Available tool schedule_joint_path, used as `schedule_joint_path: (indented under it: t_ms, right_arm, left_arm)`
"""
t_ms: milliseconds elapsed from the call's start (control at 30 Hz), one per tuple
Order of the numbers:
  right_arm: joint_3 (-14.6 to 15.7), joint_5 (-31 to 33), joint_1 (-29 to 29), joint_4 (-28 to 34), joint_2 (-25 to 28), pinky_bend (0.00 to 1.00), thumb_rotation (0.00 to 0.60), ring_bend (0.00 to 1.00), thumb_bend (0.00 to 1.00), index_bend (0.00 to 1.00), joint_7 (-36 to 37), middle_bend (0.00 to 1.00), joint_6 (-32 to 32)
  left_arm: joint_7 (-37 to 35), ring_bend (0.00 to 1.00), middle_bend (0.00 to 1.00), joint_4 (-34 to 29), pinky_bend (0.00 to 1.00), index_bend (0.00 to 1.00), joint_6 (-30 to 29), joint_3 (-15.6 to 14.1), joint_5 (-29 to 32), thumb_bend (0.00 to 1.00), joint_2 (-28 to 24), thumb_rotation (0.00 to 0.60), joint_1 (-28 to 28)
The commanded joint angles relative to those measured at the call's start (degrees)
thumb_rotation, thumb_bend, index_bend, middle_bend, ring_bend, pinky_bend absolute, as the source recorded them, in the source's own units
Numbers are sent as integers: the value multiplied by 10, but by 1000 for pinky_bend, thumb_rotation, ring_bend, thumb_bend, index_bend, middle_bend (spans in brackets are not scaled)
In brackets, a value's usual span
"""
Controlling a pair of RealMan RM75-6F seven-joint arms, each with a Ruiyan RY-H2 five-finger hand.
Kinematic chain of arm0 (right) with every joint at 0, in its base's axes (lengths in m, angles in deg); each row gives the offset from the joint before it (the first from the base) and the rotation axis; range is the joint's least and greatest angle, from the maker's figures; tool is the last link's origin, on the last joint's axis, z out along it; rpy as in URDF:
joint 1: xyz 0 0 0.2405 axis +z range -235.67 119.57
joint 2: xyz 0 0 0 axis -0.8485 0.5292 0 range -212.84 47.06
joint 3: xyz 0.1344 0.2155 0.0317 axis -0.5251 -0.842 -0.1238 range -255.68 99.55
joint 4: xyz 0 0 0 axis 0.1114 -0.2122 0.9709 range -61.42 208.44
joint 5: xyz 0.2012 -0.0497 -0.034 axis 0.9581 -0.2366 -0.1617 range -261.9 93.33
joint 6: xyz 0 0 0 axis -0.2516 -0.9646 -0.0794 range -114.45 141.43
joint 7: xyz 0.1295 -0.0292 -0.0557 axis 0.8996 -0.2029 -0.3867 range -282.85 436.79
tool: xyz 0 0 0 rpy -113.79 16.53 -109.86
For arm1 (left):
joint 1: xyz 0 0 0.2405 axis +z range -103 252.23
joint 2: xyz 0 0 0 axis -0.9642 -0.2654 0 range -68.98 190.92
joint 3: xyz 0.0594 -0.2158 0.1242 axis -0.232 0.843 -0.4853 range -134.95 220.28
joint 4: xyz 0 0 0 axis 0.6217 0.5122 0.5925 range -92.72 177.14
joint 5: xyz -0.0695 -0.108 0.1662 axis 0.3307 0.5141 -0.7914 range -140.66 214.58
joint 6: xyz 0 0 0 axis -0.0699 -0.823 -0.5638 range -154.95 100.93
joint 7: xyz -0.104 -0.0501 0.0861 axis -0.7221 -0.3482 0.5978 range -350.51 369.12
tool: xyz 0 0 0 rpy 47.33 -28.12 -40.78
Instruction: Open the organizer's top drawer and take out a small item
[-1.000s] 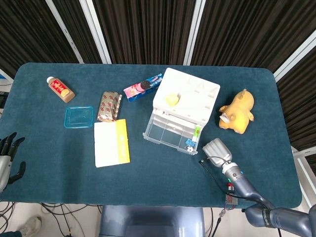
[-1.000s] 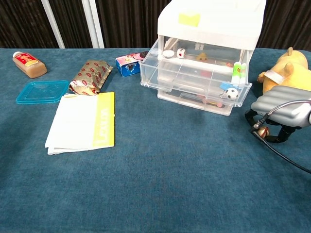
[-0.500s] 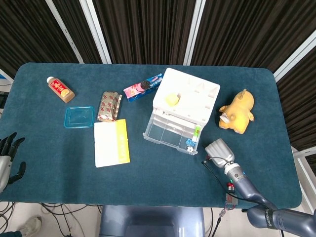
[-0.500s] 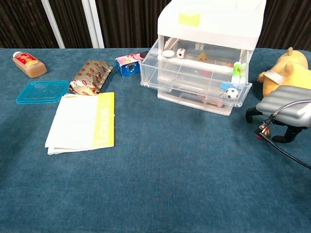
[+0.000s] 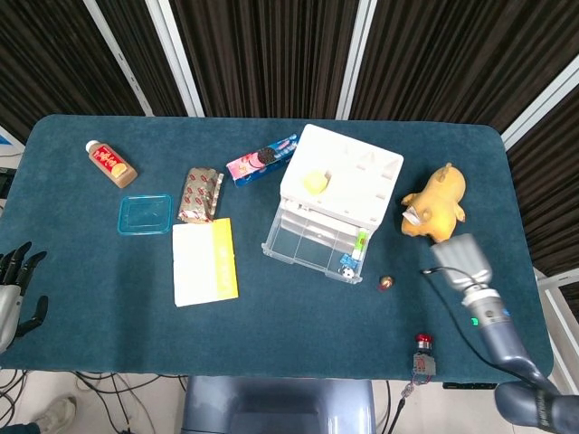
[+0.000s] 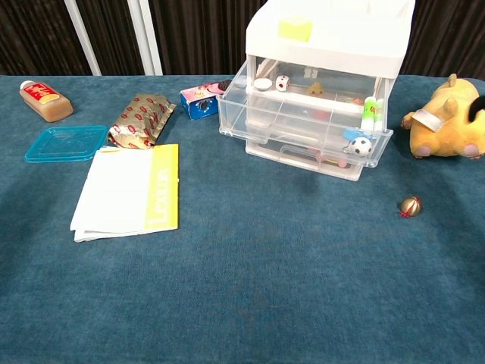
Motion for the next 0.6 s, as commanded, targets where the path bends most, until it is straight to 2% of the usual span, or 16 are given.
schedule_joint_path:
  t_ms: [33,100,167,233,367,467,600]
  right_arm:
    - [-21,34,-32,55,61,967,600,910,307,250,33,829,-40]
    - [-29,34,-48,72,77,882,600,818,303,247,57,686,-66]
    - [-34,22,-70,91,93,738,600,687,296,242,93,520,-98]
    - [-25,-12,-111,112,103,641,600,585,283,239,143,403,-150]
    - [-5,-70,-156,111,90,501,600,430,244,220,196,227,-205]
    - [7,-109,-181,101,71,444,600,367,243,182,231,162,-238]
    - [24,-167,-206,71,38,407,600,354,241,177,252,151,-275]
  left_arm:
    - [1,0,0,-1,0,100,-1,0,0,473,0,600,1]
    - [2,0,0,-2,0,99,-1,0,-1,473,0,600,1]
    - [4,0,0,-2,0,100,-1,0,-2,474,0,600,0]
    - [5,0,0,-3,0,100,-2,0,-2,474,0,600,0]
    - [6,0,0,-4,0,100,-3,0,-4,474,0,600,0]
    - [5,0,0,-5,0,100,-5,0,-5,474,-1,600,1]
    - [2,0,0,-5,0,100,-6,1,-5,474,-2,600,1]
